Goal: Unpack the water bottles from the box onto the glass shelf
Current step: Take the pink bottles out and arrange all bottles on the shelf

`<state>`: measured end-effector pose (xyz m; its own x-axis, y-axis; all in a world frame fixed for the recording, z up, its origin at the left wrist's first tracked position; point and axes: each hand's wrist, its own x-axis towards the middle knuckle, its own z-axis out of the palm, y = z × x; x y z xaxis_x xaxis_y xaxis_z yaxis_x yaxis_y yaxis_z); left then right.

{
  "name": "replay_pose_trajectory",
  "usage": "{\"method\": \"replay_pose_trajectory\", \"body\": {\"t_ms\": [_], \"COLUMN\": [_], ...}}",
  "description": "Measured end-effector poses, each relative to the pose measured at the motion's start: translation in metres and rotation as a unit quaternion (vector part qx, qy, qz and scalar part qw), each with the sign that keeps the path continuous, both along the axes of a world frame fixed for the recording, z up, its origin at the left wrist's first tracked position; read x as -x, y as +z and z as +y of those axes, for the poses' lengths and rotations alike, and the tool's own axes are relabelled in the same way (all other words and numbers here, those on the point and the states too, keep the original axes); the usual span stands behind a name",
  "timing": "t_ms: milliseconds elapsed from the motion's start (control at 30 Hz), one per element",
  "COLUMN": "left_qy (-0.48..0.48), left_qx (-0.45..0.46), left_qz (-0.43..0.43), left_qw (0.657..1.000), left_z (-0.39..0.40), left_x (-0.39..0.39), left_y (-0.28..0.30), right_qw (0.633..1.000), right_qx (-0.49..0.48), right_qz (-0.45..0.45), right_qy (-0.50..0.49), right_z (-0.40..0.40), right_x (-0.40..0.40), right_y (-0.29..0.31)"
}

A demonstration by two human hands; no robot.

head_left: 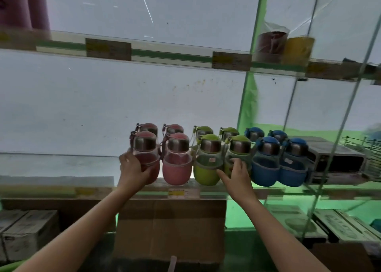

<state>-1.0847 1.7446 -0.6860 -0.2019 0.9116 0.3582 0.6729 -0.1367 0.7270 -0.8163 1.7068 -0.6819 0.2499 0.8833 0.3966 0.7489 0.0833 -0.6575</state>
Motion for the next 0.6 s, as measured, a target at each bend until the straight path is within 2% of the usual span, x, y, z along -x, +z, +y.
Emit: {"method": "replay_pose_trajectory", "body": {"t_ms": [67,133,233,400,600], "left_qy": [0.036,0.080,0.014,-0.067,-0.123], "left_qx": [-0.018,-0.101,-0.188,-0.218,-0.161], "left_qz": [0.006,0.030,0.073,0.108,0.158], "left_qw": [0.999,0.991,0.979,0.968,0.966], "left_z": [-0.008,-0.021,-0.031,-0.037,-0.046], "left_x": [-0.011,-0.024,-0.057,-0.128,-0.179], "left_y": [0.003,0.006,0.005,-0.009,-0.024], "right_qw": [0.999,0.997,0.990,0.987,0.994], "right_qx": [-0.011,-0.018,-0.013,-0.027,-0.019], "right_qz": [-0.008,-0.027,-0.060,-0.098,-0.102], "right_qy": [-0.034,-0.076,-0.124,-0.123,-0.020], "right_z": [-0.008,-0.013,-0.016,-0.012,-0.019], "right_x": [-0.026,-0.048,-0.077,-0.099,-0.117], "right_y": [-0.001,-0.002,-0.006,-0.016,-0.024]}}
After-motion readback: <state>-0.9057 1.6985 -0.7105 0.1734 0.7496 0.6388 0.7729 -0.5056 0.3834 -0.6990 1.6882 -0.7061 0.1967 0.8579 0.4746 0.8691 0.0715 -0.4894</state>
